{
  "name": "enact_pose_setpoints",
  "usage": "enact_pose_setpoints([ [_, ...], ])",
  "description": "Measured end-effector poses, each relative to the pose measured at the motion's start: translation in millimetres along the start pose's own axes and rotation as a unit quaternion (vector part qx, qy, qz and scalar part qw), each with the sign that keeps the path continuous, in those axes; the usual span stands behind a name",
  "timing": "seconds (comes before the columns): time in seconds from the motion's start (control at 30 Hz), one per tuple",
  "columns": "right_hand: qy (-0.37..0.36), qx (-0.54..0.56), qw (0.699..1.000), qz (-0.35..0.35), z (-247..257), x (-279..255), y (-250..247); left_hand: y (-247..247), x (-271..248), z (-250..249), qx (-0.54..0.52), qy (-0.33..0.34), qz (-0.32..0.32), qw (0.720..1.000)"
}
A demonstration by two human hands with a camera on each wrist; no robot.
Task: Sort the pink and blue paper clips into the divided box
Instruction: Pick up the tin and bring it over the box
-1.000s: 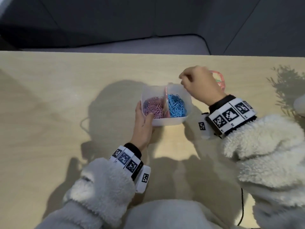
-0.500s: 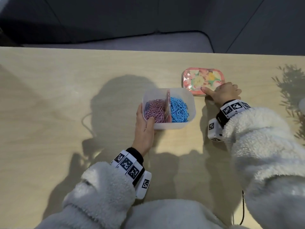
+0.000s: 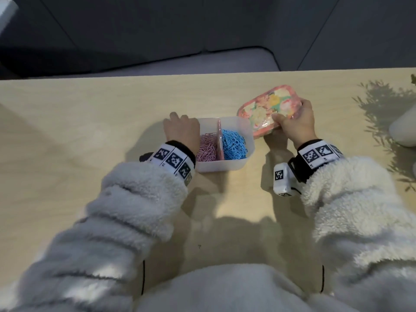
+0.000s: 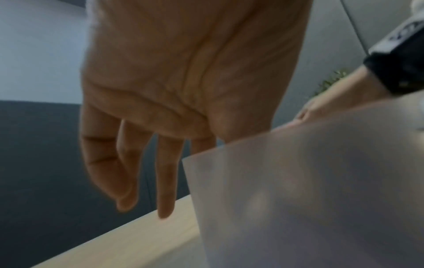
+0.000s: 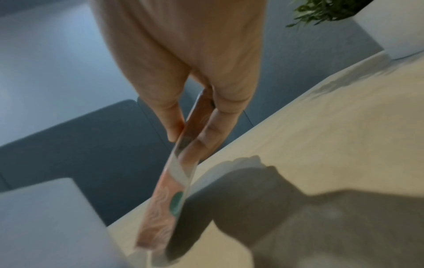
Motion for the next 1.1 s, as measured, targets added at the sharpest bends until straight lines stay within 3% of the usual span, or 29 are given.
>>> enact_pose_setpoints([
  [0.1, -0.046, 0.018, 0.999, -0.018, 10.3, -11.0, -6.6, 12.2, 9.9, -6.2, 0.058, -0.016, 0.057, 0.997],
  [0.27, -0.099, 0.050, 0.993, -0.039, 23.7, -24.1, -23.1, 16.7, 11.6, -9.2, 0.093, -0.036, 0.068, 0.993],
  [0.57, -0.149, 0.083, 0.985, -0.027, 47.2, -41.1, -27.8, 11.0, 1.8, -5.3, 0.027, -0.047, 0.064, 0.996],
  [0.63, -0.162, 0.083, 0.983, -0.026, 52.2, -43.3, -30.7, 1.8, -1.1, 0.5, 0.002, -0.049, 0.042, 0.998],
  [0.73, -0.160, 0.088, 0.983, -0.033, 55.2, -47.4, -36.5, -22.1, -8.9, 15.4, -0.066, -0.062, -0.040, 0.995],
  [0.83, -0.156, 0.110, 0.981, -0.038, 57.6, -51.7, -41.2, -47.6, -16.0, 9.8, -0.138, -0.009, -0.115, 0.984],
  [0.97, -0.156, 0.130, 0.978, -0.037, 62.4, -57.1, -41.6, -50.2, -18.9, -38.1, -0.147, 0.081, -0.104, 0.980],
  [1.1, -0.161, 0.134, 0.977, -0.038, 66.3, -60.7, -45.2, -34.7, -11.5, -55.2, -0.159, 0.067, -0.097, 0.980],
])
Point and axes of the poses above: each hand's wrist, its own x-axis towards the middle knuckle, its own y-axis out of the palm, z = x × y, the point moved 9 cm from there along x, towards the middle knuckle, and after that the axes turned 5 degrees about x, right-handed, at the moved point
